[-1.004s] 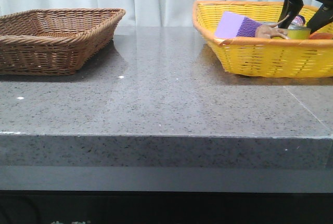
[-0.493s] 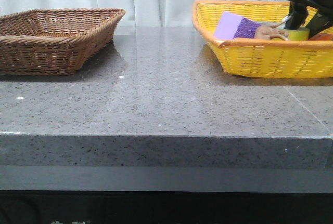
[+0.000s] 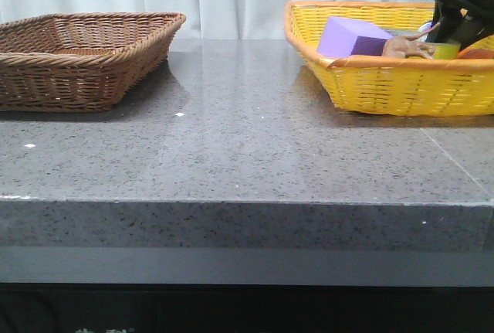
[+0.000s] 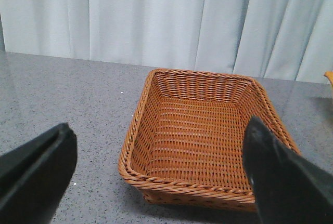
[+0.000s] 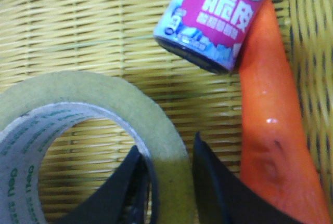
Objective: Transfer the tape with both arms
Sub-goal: 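Lower the right gripper into the tape roll's hole and grasp it, then lift the tape roll out and carry it toward the table center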
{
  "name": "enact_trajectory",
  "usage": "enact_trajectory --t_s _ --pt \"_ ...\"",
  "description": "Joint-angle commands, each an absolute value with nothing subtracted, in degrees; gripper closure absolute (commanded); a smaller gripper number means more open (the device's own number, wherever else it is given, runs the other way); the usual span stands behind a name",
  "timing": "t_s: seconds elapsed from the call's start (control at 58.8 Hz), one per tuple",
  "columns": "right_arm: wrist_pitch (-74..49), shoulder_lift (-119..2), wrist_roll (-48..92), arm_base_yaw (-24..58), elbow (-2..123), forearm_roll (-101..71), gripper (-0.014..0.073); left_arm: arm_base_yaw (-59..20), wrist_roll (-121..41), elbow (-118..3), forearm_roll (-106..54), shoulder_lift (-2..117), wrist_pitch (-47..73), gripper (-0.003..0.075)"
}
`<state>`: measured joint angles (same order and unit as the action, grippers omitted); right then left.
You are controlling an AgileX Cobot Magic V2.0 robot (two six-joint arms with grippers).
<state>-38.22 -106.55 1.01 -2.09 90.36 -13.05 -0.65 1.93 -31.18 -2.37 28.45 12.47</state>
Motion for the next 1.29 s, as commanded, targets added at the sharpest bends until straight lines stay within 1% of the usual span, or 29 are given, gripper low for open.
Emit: enact_trajectory --t_s 0.0,0.187,0.391,0.578,0.749,0.936,1.14,1.276 --pt "-33.9 -99.72 1.4 -2.12 92.29 -14.14 0.0488 -0.51 2.63 -33.22 -2.84 29.03 7.84 0.0083" --pt "-31.25 -95.32 1.4 -2.12 92.29 -14.14 0.0488 -0.51 2.63 -33.22 -2.84 29.03 7.84 0.0083" --pt "-31.76 -92.99 1.49 -2.03 92.29 -14.14 0.0488 -0.51 2.63 -33.22 -2.84 29.03 7.84 0.0083" --pt "-32.38 -89.78 4.14 1.22 92.29 -14.14 0.0488 -0.51 2.63 -33.22 -2.84 29.03 7.84 0.0083" --pt "-30.84 -84.9 4.26 7.01 89.8 -14.19 0.0488 -0.51 2.63 -33.22 -2.84 29.03 7.84 0.0083" --pt "-28.77 -80.44 4.32 16.72 83.1 -14.19 0.0488 -0.51 2.63 -33.22 -2.84 29.03 7.84 0.0083" --pt "-28.64 -81.37 6.57 28.23 78.25 -14.19 0.0488 -0.51 2.63 -33.22 -2.84 29.03 7.84 0.0083" --pt "-28.55 -84.41 6.56 32.47 77.42 -14.19 0.0488 -0.51 2.63 -33.22 -2.84 29.03 7.84 0.0083"
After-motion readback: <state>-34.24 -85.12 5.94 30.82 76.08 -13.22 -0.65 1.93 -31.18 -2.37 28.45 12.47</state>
